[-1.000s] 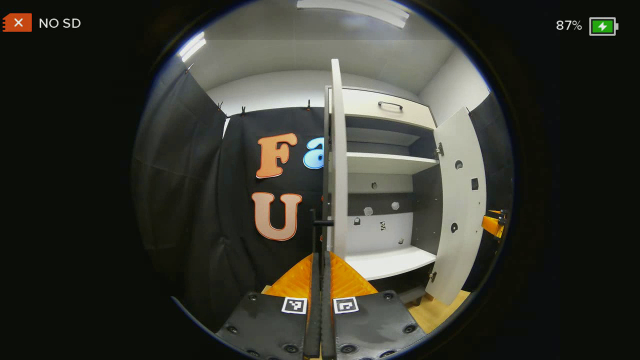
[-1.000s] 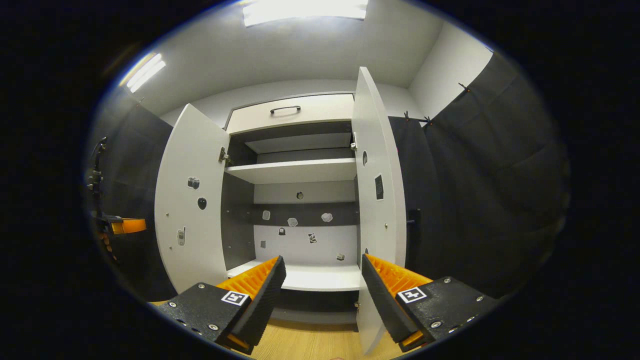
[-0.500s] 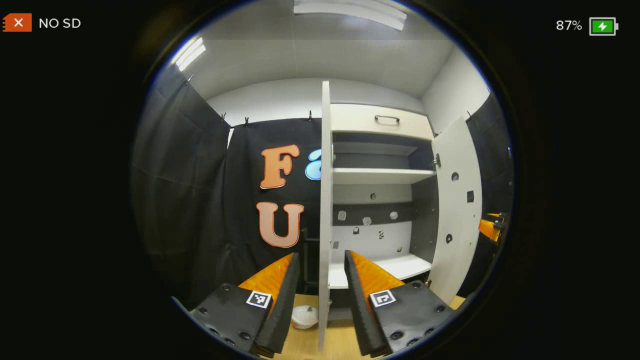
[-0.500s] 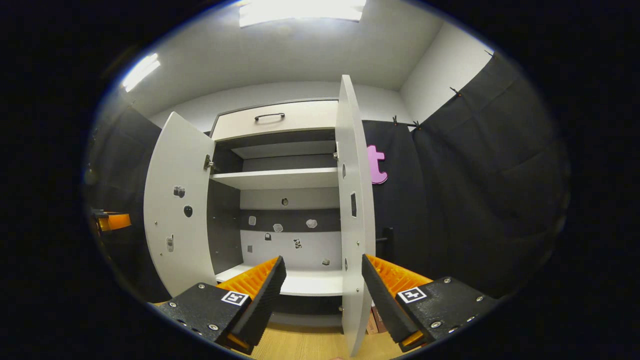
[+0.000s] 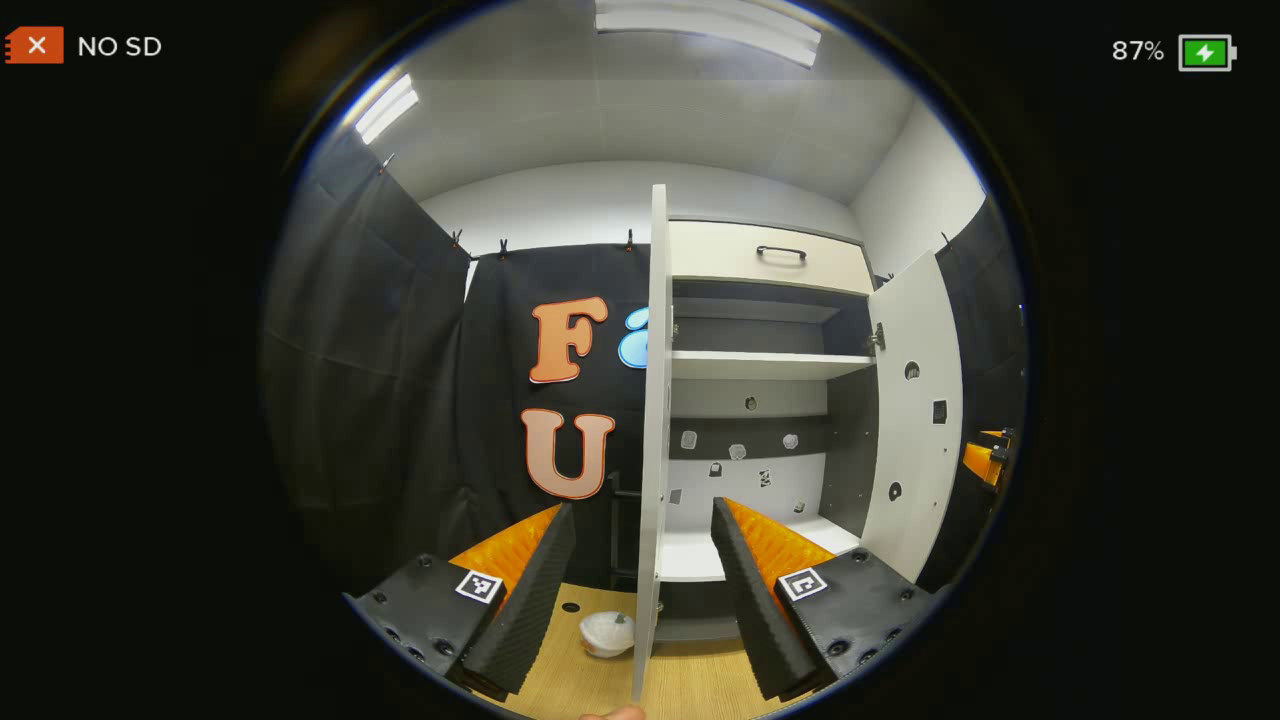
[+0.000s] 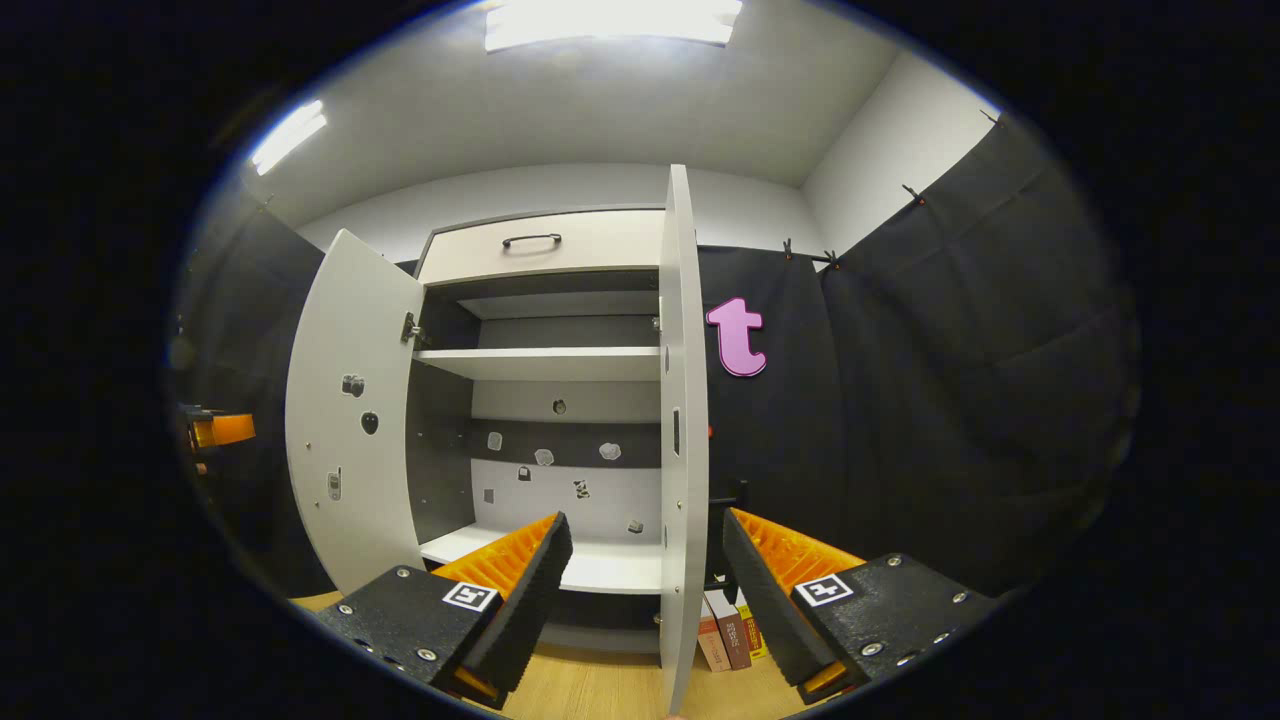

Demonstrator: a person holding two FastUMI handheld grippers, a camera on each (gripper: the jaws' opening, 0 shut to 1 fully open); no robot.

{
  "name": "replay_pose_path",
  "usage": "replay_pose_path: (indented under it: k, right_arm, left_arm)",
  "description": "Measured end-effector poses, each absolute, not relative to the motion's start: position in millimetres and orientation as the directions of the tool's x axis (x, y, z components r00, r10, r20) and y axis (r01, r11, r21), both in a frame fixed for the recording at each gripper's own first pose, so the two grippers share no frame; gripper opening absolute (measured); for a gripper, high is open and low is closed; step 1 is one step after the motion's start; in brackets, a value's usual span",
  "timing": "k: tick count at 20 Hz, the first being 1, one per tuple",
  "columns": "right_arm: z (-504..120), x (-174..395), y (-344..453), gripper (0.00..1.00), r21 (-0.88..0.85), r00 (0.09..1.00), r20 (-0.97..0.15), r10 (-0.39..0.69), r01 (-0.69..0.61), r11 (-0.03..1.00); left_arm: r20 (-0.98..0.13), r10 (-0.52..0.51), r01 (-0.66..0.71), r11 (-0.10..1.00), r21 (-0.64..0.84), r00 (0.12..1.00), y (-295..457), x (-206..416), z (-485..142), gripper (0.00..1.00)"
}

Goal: Open the right door of the double-door shoe cabinet with the right hand, and open the left door with the left hand.

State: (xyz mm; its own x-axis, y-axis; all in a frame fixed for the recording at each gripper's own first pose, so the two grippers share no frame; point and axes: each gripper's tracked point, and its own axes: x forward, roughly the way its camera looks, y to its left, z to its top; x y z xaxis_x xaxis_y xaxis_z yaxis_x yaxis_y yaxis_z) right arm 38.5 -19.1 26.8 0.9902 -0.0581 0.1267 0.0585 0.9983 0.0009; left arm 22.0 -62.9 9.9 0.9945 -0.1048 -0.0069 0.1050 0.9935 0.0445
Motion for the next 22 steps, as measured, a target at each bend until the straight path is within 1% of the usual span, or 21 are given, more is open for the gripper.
replay_pose_path:
  k: [2, 6, 11, 22]
  right_arm:
    - [27, 39, -19, 0.92, 0.012, 0.991, 0.129, -0.032, 0.031, 0.999]
    - [21, 42, -34, 0.92, -0.02, 0.993, 0.113, -0.04, 0.042, 0.999]
    - [23, 39, -45, 0.93, -0.013, 0.991, 0.124, -0.047, 0.049, 0.999]
    - [17, 43, -59, 0.93, -0.012, 0.991, 0.115, -0.063, 0.065, 0.998]
  left_arm:
    - [-0.014, -0.102, 0.102, 0.994, 0.04, 0.995, -66, 26, 7, 0.82]
    - [-0.05, -0.098, 0.1, 0.994, 0.051, 0.994, -69, 35, -3, 0.81]
    - [-0.031, -0.079, 0.081, 0.996, 0.042, 0.996, -67, 44, -2, 0.81]
    - [-0.041, -0.064, 0.067, 0.995, 0.072, 0.997, -76, 55, -8, 0.81]
